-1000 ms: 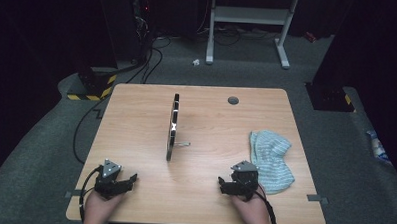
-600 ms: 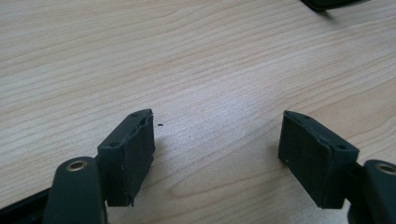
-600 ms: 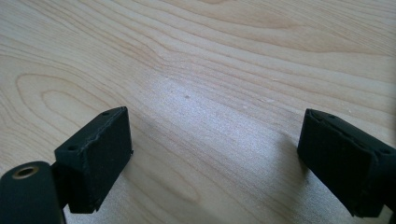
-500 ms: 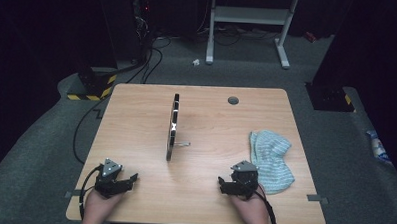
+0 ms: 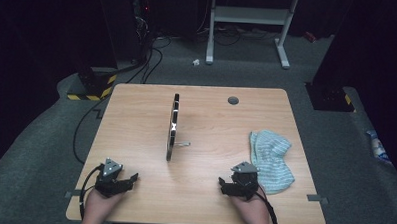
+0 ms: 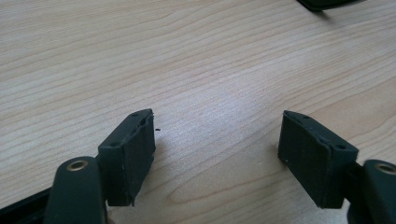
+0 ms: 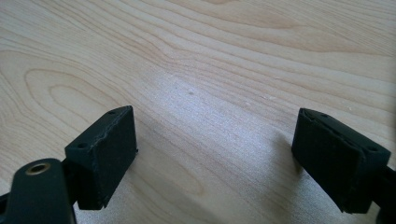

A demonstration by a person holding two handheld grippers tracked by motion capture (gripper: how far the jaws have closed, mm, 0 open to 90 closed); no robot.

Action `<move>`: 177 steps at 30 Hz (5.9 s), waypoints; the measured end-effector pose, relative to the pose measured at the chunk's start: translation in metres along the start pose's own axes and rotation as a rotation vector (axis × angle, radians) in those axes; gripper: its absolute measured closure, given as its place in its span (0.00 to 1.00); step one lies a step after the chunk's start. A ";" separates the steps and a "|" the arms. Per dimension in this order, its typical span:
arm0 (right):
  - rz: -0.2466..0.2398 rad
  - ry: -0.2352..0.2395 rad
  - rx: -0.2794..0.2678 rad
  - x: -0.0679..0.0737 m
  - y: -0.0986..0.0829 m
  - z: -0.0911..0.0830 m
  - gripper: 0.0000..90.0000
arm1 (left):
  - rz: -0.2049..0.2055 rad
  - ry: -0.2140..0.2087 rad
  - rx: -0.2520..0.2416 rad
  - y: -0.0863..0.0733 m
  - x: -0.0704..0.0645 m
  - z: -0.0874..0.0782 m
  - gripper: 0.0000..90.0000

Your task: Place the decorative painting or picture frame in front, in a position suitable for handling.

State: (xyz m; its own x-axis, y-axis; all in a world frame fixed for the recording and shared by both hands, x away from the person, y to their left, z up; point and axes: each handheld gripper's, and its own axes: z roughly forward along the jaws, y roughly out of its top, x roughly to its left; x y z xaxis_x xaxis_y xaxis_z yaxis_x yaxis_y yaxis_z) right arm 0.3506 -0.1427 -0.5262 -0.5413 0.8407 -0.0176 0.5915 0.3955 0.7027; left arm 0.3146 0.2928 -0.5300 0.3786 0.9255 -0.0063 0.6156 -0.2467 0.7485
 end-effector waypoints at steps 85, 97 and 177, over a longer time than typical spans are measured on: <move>-0.080 0.097 -0.375 0.129 0.129 0.019 0.71 | 0.017 -0.025 0.000 0.000 0.000 -0.001 0.31; -0.055 0.108 -0.372 0.104 0.126 0.013 0.81 | 0.015 -0.026 0.000 0.000 0.000 -0.001 0.31; -0.019 0.189 -0.402 0.074 0.043 -0.031 0.74 | -0.001 -0.072 -0.048 0.008 -0.004 -0.007 0.39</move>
State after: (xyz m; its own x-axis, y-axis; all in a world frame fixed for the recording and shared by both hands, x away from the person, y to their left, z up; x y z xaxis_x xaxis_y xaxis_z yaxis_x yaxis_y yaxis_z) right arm 0.3177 -0.0743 -0.4753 -0.6718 0.7373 0.0708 0.3210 0.2037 0.9249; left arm 0.3135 0.2888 -0.5191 0.4277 0.9023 -0.0535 0.5831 -0.2302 0.7791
